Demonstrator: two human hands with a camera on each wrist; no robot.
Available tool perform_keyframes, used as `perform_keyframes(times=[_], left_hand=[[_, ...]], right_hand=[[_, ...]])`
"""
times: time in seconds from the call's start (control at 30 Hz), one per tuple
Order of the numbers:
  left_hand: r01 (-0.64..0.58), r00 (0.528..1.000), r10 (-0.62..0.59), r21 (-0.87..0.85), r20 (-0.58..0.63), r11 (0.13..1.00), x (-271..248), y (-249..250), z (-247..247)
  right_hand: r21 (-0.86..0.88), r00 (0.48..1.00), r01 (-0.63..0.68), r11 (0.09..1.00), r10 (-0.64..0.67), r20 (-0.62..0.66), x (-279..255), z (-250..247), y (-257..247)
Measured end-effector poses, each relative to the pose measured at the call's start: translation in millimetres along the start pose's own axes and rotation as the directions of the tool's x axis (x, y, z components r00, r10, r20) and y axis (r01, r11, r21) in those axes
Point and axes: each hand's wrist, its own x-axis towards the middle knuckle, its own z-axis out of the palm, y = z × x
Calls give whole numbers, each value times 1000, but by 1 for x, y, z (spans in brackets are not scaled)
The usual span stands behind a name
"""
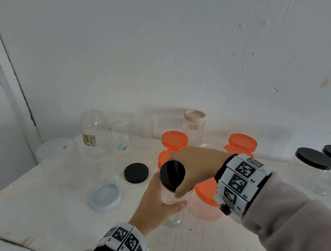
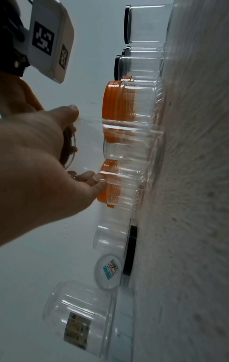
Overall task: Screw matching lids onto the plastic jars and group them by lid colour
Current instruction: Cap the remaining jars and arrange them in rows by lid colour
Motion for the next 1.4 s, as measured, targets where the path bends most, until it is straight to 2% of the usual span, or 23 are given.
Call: perform_keyframes(times=[0.43, 0.6, 0.77, 1.07, 1.4], left_hand=[[-43, 999, 42, 21, 14, 999, -1, 6, -2], [-25, 1000, 25, -3, -10, 1000, -2, 8, 1], [-16, 1000, 16, -23, 11, 1000, -2, 6, 2], [-30, 1000, 30, 35, -1, 999, -1, 8, 3], [-27, 1000, 28, 45, -13, 999, 0, 7, 4]], right_hand=[[2, 986, -29, 1000, 29, -162, -5, 16, 1], [59, 993, -64, 996, 70, -93, -9, 14, 4], [-39, 996, -41, 998, 38, -75, -1, 9, -3], [-89, 983, -14, 996, -2, -184, 1, 16, 0], [-46, 967, -90, 995, 77, -242, 2, 22, -2]])
